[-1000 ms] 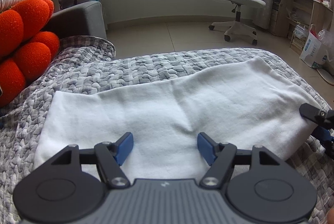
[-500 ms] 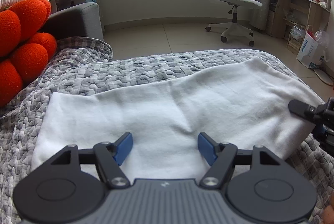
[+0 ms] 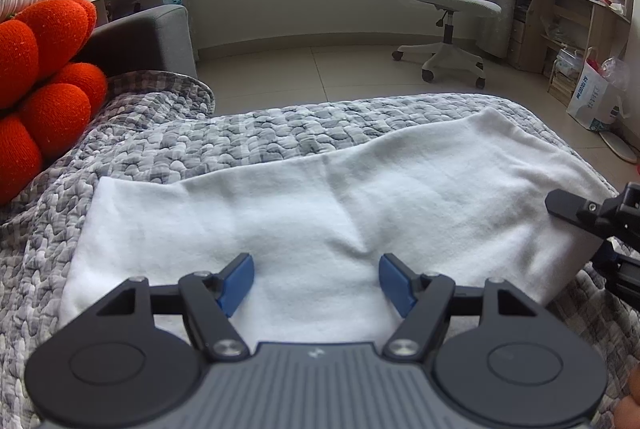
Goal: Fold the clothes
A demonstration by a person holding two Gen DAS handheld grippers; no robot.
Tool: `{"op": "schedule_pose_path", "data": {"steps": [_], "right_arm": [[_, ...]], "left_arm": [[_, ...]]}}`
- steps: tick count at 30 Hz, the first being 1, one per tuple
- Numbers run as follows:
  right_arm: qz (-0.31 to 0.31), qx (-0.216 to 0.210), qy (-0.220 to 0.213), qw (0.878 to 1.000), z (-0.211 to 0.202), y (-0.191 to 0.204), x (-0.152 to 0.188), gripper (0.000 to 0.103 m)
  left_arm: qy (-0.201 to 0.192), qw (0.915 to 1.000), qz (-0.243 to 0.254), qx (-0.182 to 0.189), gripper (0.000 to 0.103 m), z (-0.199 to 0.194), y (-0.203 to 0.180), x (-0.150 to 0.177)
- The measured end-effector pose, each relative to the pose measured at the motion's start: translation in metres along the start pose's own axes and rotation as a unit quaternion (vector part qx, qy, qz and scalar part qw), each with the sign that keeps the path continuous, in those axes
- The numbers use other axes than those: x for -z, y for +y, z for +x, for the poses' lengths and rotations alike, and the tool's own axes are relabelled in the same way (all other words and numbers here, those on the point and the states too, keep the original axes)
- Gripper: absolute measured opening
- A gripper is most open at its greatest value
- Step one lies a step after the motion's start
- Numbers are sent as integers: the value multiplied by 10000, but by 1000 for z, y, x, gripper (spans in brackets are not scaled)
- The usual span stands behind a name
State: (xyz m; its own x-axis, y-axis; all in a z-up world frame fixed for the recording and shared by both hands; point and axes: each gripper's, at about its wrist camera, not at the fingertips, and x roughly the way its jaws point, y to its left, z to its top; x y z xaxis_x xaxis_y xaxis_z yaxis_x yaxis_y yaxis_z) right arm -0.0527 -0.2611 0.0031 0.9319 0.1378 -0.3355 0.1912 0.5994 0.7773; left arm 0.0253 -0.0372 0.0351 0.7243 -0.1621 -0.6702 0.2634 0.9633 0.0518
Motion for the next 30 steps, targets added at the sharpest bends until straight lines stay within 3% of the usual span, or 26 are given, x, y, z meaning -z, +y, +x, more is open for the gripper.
{"op": "schedule_pose_path", "data": {"steps": [2,4,7,9,16,20,25,30], "right_arm": [[-87,-32,-26,10000,-1,3,-1,34],[-123,114,60,9998,4,2,0,45],[-200,75,14,9998,4,2,2,42],[-253,-67,-40,9996,2,5,0,25],[-579,-12,-134,9982,2,14,3,24],[-535,-57,-204,9983,0,12,2,23],[-910,-135,-384,9950,-4,29,8,23],[-1005,-176,-491,9936,-4,40,9,22]], "left_arm": [[-7,10000,16,4,71,0,0,0],[-9,10000,21,14,71,0,0,1],[-5,10000,14,20,71,0,0,1],[-3,10000,12,38,71,0,0,1],[6,9998,-103,161,71,-4,10,-1],[-137,9996,-218,88,71,-16,24,1],[-133,9992,-387,-41,71,-24,47,9],[-169,9998,50,-120,72,-20,43,22]]}}
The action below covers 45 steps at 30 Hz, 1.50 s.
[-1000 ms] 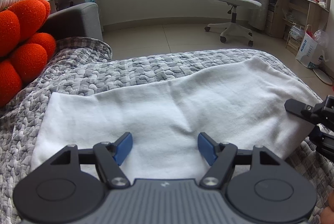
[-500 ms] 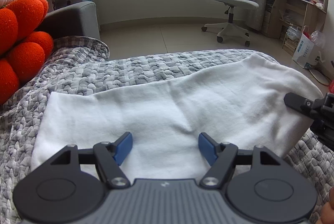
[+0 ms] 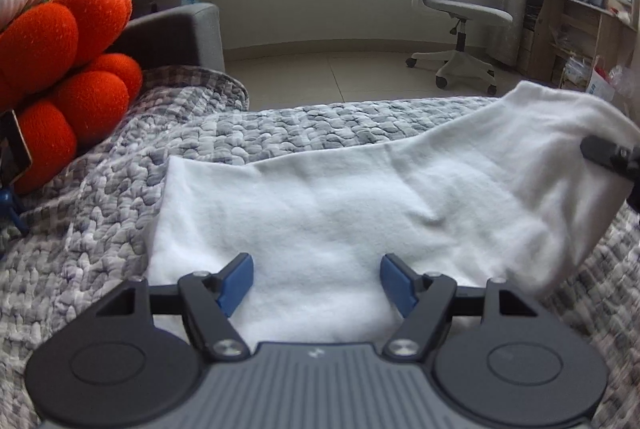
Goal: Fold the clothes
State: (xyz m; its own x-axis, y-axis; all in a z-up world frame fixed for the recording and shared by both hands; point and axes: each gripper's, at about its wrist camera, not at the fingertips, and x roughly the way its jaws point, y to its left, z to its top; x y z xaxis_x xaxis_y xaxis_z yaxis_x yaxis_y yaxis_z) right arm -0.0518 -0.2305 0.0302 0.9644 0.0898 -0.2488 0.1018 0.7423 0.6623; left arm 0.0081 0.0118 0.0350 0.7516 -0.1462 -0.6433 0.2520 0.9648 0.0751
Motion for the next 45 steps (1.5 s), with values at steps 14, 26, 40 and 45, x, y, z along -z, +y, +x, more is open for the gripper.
{"op": "schedule_pose_path", "data": {"steps": [14,26,40,45], "right_arm": [[-1603,-410,-206,9860,-3,62,15,21],[-4135,-1035,472,9034,20,138,95,20],[-5513,-977,529,8269,31,168,161,18],[-6070,-1128,801,7825,29,160,179,18]], "left_arm": [[-296,9751,-1876,1147,73,-29,88,20],[-637,8763,-4426,1791,60,-31,174,48],[-622,8594,-4655,2019,60,-29,184,53],[-617,8596,-4658,2011,60,-29,187,54]]}}
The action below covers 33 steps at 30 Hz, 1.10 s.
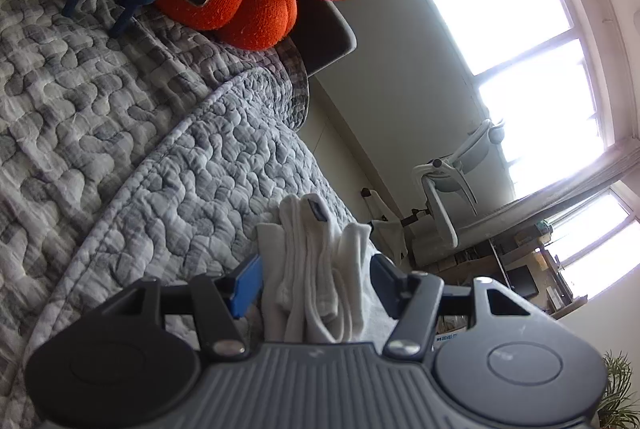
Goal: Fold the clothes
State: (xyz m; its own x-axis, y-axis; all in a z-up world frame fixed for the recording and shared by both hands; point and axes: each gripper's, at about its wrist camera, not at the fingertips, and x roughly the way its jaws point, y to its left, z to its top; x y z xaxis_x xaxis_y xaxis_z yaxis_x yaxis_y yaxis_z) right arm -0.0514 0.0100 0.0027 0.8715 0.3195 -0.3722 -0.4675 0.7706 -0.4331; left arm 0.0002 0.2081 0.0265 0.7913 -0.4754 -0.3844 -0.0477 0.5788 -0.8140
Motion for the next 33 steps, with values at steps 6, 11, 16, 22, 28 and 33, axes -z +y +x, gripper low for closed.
{"op": "schedule_pose_path", "data": {"steps": [6,11,16,22,28,33], "right_arm": [[-474,-163,32,9987,-1,6,3,18],[-746,-181,116,9970,3,12,5,21],[-695,-163,85,9974,2,14,4,24],[-61,-588,-73,9982,-15,-1,-3,46],[455,-867,-62,9952,-16,-4,-9,24],[996,-1076,-54,9892,-7,-11,-10,20]], "left_arm": [[157,9993,332,-77,60,8,-9,5],[88,9972,703,-218,60,7,-19,7],[270,9908,1220,-519,60,18,-28,16],[307,9830,1544,-944,58,24,-28,20],[217,9807,1690,-961,47,22,-33,21],[122,9815,1698,-872,40,17,-35,20]]}}
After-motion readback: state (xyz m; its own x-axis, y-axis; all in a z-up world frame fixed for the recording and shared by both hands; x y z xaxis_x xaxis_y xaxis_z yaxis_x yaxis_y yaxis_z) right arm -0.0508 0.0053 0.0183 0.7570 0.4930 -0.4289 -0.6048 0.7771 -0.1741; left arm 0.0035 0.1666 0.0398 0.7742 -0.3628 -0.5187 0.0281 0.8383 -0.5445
